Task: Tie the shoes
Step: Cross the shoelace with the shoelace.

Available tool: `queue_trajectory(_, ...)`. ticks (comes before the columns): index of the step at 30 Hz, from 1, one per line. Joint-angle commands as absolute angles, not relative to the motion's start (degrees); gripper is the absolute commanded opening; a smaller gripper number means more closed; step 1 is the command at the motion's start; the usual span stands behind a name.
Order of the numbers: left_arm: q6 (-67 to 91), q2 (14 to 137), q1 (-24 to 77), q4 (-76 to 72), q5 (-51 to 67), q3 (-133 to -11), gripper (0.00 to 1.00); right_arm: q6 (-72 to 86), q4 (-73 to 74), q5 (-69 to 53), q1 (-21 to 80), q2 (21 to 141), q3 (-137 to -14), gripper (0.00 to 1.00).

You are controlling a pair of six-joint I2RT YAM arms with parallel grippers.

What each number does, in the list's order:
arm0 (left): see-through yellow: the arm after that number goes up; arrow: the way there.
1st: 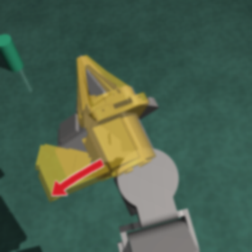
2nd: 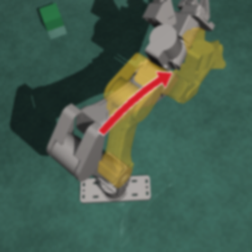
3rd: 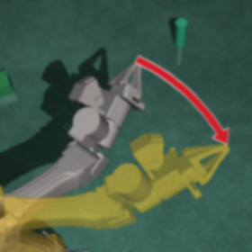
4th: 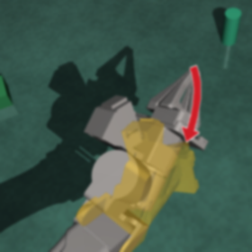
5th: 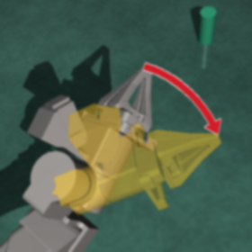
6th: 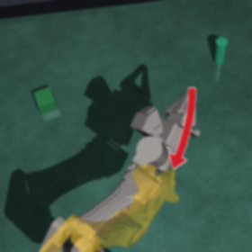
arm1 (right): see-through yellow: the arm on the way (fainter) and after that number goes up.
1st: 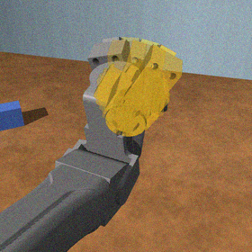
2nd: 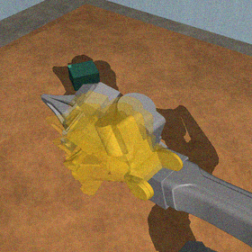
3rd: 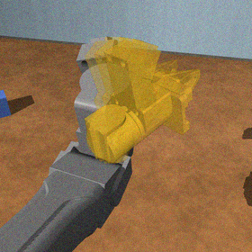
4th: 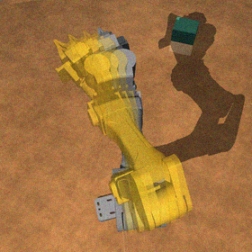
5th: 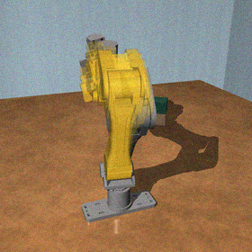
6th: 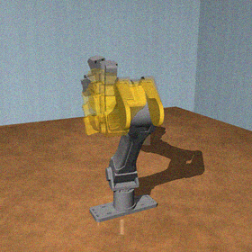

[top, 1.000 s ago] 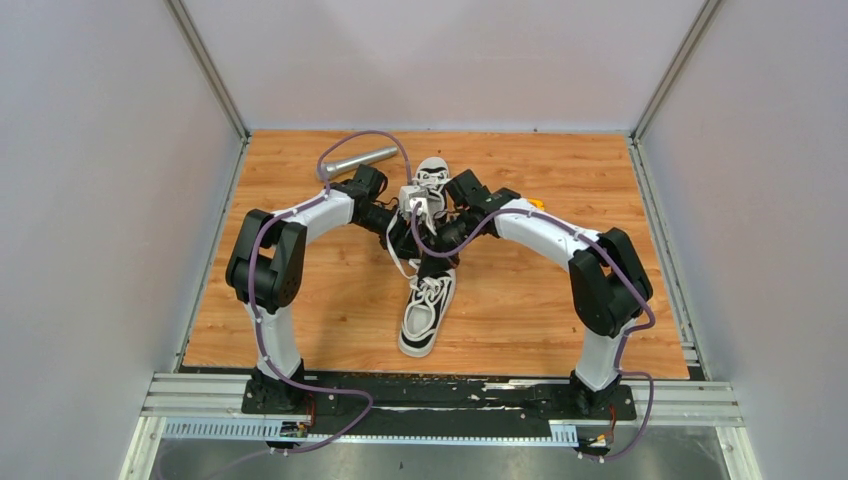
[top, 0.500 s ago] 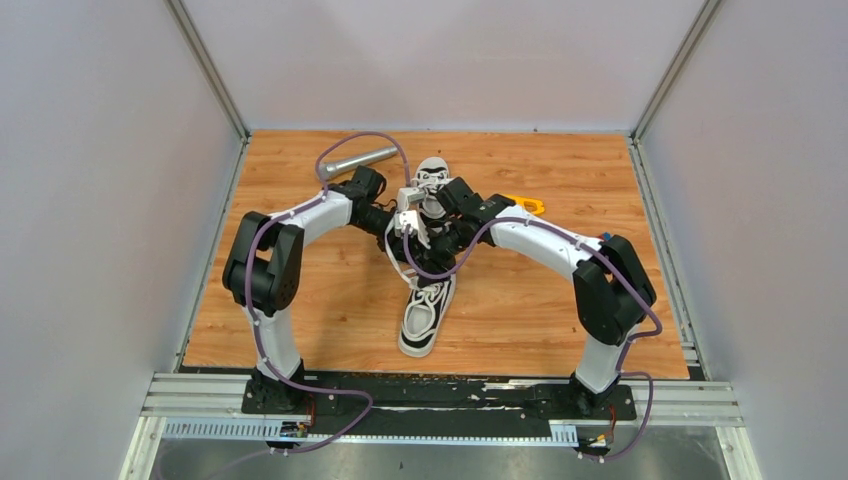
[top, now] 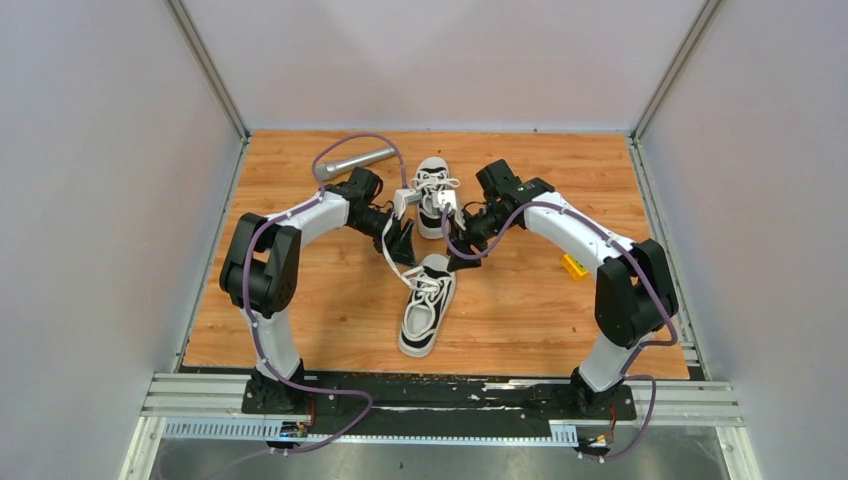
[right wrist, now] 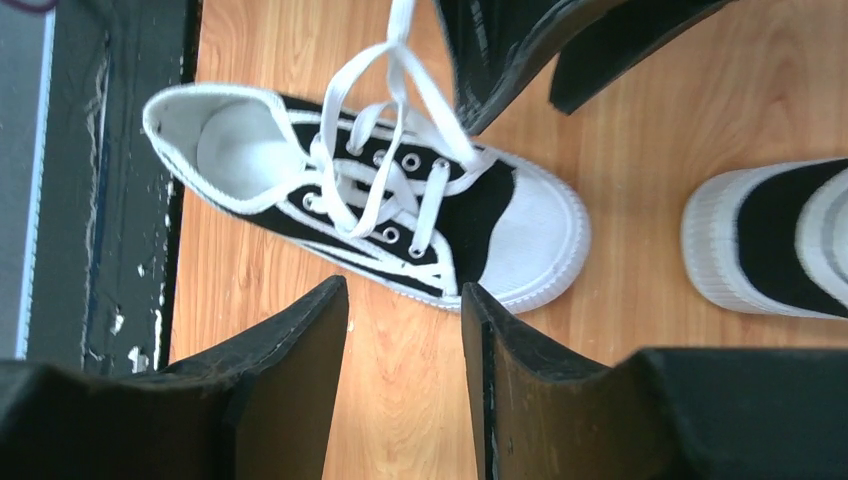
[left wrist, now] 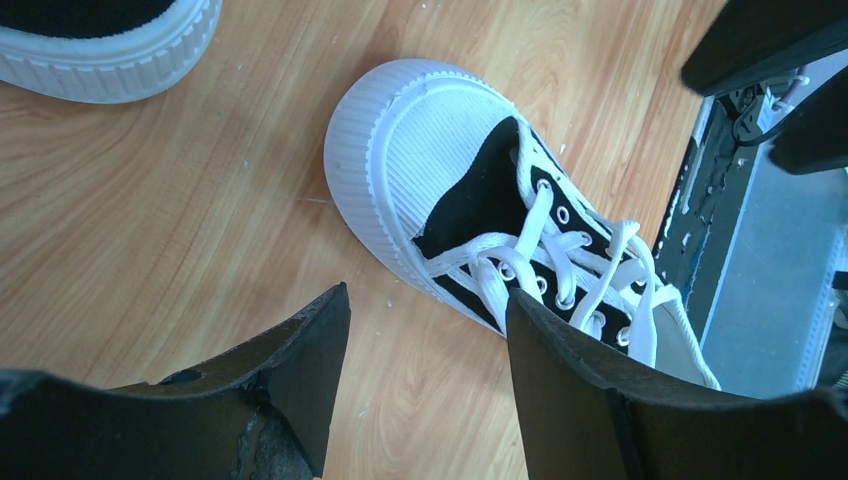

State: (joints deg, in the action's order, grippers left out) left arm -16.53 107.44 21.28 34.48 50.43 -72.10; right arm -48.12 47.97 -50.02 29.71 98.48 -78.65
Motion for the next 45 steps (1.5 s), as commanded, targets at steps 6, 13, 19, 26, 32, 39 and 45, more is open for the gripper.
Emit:
queue_trajectory(6,-17.22,105.92,21.10,37.24,52.29,-73.84,0.65,-63.92,44.84,-51.14,32.26,101.55,-73.38,0.40)
queue_trajectory(13,-17.45,106.17,21.10,38.13,52.47,-74.26,0.65,-66.41,39.86,-50.57,34.46,101.73,-70.58,0.37)
queue_trajectory(19,-17.31,106.24,21.09,38.29,52.54,-74.29,0.64,-64.96,36.87,-50.59,35.70,102.74,-69.36,0.34)
queue_trajectory(26,-17.31,106.56,21.09,38.67,52.74,-74.82,0.64,-66.95,36.67,-50.78,36.03,102.74,-68.77,0.35)
queue_trajectory(32,-17.24,106.95,21.12,38.67,52.64,-75.04,0.64,-68.29,36.69,-52.72,36.30,102.48,-68.38,0.40)
queue_trajectory(39,-17.38,107.10,21.09,39.10,52.74,-75.14,0.64,-66.58,36.86,-55.46,36.37,102.50,-68.58,0.41)
queue_trajectory(45,-17.82,107.13,21.09,39.63,52.63,-75.28,0.63,-63.97,38.47,-56.44,36.28,102.26,-69.78,0.30)
